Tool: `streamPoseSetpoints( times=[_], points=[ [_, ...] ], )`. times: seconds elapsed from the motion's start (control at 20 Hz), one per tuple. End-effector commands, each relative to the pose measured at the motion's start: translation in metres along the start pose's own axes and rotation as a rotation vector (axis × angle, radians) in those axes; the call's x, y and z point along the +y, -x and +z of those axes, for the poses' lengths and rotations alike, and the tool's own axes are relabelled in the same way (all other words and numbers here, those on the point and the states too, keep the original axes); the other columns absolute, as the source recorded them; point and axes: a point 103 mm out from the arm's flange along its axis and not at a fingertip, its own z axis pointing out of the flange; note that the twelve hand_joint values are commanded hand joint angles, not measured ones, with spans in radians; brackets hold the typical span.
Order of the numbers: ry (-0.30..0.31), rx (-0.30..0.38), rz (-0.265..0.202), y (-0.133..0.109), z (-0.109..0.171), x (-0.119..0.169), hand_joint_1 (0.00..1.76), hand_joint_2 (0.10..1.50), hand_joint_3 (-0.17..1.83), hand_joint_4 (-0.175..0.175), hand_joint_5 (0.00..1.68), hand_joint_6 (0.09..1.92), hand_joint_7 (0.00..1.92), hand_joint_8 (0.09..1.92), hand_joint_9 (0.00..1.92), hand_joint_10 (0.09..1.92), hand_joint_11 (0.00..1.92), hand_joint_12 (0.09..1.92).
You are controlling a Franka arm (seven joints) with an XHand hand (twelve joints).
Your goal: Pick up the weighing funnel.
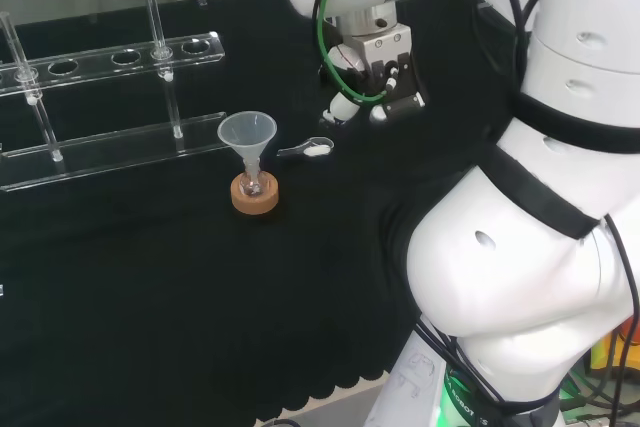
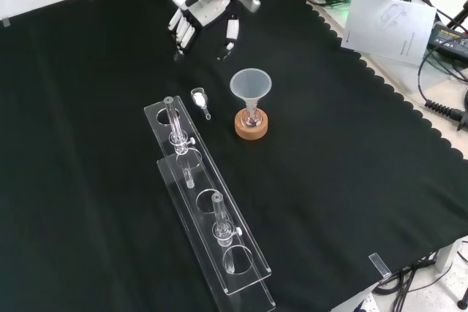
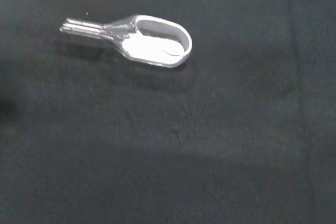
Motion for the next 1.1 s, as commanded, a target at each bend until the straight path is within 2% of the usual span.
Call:
streamPoseSetpoints(
  times=[0.05,0.8,1.1],
  points=[
    [0.007,0.015,-0.014,0.005,0.019,0.033,0.81,0.71,0.59,-0.070,0.57,0.09,0.56,0.71,0.73,0.58,0.42,1.31],
    [-0.036,0.029,-0.026,0.005,0.056,0.055,0.83,0.68,0.59,-0.069,0.58,0.09,0.55,0.71,0.70,0.57,0.42,1.31],
    [-0.043,0.029,-0.029,0.007,0.062,0.059,0.84,0.67,0.59,-0.068,0.59,0.09,0.55,0.72,0.69,0.57,0.42,1.31]
  ],
)
